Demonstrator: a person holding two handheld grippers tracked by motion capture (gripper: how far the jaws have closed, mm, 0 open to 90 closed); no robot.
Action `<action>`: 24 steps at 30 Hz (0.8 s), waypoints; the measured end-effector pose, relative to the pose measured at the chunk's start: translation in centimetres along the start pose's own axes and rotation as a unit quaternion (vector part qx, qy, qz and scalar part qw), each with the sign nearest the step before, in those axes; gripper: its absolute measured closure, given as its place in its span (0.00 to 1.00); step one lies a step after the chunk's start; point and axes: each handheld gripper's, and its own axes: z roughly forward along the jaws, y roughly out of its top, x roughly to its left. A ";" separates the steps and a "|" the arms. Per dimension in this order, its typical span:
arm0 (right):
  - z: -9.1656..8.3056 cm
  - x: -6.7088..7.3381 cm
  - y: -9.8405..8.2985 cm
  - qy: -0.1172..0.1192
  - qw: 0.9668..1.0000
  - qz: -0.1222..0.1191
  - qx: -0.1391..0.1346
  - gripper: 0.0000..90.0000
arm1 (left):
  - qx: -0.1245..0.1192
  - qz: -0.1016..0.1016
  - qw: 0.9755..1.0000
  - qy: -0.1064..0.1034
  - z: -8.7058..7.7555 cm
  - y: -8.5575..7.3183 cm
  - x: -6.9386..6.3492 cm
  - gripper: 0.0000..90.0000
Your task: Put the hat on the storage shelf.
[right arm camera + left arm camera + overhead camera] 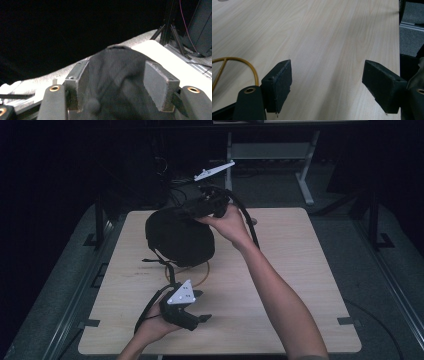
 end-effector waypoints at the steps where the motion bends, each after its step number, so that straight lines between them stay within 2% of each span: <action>1: -0.4 0.0 -0.1 -0.002 1.000 -0.002 0.002 0.39 | -0.001 -0.003 1.000 0.000 0.0 0.0 0.0 0.26; 3: -1.2 -0.1 -0.3 0.004 1.000 0.000 -0.003 0.36 | -0.003 -0.006 1.000 0.001 0.0 0.0 0.1 0.26; 7: -2.3 -0.1 -0.7 0.000 1.000 -0.006 -0.010 0.33 | 0.000 -0.010 1.000 0.001 -0.1 -0.2 0.2 0.26; 8: -3.0 -0.2 -1.1 -0.003 1.000 -0.006 -0.013 0.32 | -0.002 -0.010 1.000 0.000 -0.1 -0.2 0.2 0.26; 14: -4.4 -0.4 -1.9 -0.001 1.000 0.000 -0.017 0.29 | -0.001 -0.014 1.000 0.005 -0.2 -0.4 0.4 0.25; 24: -7.0 -0.7 -3.7 -0.018 1.000 0.003 -0.018 0.27 | 0.001 -0.015 1.000 0.010 -0.1 -0.7 0.5 0.25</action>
